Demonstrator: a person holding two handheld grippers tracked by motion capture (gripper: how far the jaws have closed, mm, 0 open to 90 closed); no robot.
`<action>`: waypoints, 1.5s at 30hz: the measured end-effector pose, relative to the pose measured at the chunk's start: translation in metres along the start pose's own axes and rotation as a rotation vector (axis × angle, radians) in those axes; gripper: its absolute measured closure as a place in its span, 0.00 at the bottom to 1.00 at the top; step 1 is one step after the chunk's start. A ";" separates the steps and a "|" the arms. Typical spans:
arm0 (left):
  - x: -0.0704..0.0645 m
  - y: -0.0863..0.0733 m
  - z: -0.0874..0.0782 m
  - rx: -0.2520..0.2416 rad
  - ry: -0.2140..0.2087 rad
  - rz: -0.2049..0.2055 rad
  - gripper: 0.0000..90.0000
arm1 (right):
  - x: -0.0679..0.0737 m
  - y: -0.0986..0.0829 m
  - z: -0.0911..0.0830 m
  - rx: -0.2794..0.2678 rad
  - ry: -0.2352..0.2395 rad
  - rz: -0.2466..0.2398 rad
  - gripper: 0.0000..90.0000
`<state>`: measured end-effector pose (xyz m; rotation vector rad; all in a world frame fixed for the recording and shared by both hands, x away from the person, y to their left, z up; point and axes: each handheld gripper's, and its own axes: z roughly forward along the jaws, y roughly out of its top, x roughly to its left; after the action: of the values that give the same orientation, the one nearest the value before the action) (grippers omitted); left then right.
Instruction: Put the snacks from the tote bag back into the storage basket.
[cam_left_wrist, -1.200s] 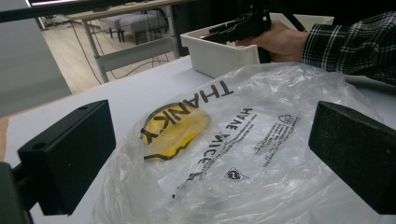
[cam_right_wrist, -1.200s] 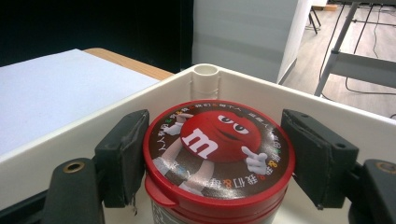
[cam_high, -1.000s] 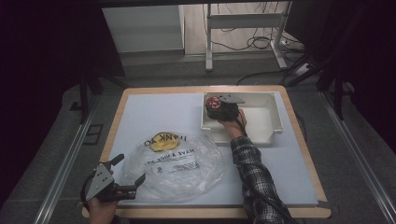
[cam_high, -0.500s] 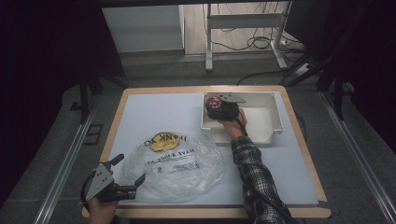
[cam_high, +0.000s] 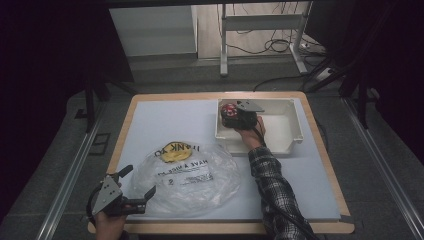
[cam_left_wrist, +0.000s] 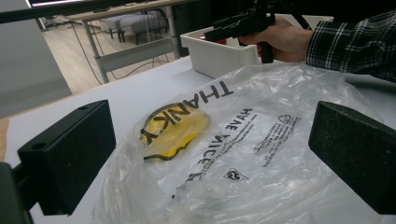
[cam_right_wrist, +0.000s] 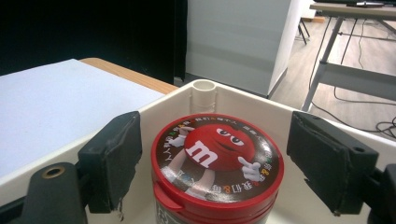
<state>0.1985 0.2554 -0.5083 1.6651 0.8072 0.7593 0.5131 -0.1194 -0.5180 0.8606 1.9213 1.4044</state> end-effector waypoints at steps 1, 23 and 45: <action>0.000 0.000 0.000 -0.003 0.000 -0.001 0.01 | 0.000 0.000 -0.001 -0.006 0.004 0.003 0.21; -0.001 0.000 0.000 -0.001 -0.001 0.001 0.01 | 0.002 0.006 -0.014 -0.027 0.029 0.010 0.19; -0.001 0.000 0.001 0.006 0.002 0.007 0.01 | -0.001 0.014 -0.022 -0.018 0.038 0.014 0.11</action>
<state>0.1984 0.2543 -0.5087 1.6732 0.8060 0.7648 0.4982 -0.1294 -0.4987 0.8467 1.9311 1.4542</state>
